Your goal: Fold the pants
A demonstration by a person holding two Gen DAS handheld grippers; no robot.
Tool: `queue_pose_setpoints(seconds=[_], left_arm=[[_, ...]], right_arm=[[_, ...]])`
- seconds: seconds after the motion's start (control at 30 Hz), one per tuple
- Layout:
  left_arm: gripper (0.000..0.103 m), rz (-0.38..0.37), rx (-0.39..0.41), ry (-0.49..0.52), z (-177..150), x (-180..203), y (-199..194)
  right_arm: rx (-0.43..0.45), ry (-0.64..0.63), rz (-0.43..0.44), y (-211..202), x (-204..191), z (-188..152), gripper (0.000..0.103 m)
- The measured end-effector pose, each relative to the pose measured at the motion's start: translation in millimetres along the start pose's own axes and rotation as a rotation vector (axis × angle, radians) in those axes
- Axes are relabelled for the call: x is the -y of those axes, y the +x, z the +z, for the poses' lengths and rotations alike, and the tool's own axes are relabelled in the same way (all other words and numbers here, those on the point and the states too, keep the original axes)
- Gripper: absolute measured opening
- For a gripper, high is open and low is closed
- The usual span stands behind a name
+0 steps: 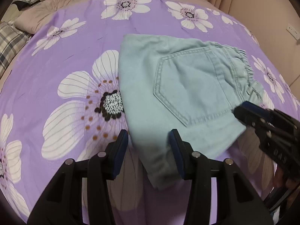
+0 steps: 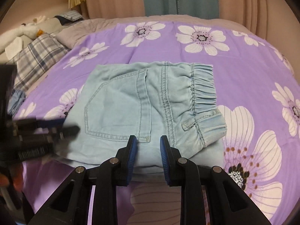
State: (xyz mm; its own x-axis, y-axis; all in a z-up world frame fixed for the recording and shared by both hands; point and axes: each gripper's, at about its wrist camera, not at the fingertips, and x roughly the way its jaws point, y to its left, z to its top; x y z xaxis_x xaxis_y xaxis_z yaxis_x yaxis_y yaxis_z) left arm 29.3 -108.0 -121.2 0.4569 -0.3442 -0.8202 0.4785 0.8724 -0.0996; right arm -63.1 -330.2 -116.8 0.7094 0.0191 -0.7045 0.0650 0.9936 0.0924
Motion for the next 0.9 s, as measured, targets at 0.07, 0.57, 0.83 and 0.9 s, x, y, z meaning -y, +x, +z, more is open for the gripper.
queue_pose_setpoints(seconds=[0.07, 0.57, 0.83, 0.9], left_arm=[[0.046, -0.008, -0.003, -0.007, -4, 1, -4], [0.046, 0.009, -0.019, -0.022, -19, 6, -18], [0.047, 0.016, -0.02, -0.026, -21, 6, -20], [0.047, 0.016, -0.02, -0.028, -22, 6, -20]], right_arm=[[-0.009, 0.007, 0.003, -1, 1, 1, 0.025], [0.049, -0.028, 0.006, -29, -2, -3, 0.025], [-0.009, -0.028, 0.023, -6, -5, -6, 0.025], [-0.008, -0.022, 0.028, -6, -4, -8, 0.025]])
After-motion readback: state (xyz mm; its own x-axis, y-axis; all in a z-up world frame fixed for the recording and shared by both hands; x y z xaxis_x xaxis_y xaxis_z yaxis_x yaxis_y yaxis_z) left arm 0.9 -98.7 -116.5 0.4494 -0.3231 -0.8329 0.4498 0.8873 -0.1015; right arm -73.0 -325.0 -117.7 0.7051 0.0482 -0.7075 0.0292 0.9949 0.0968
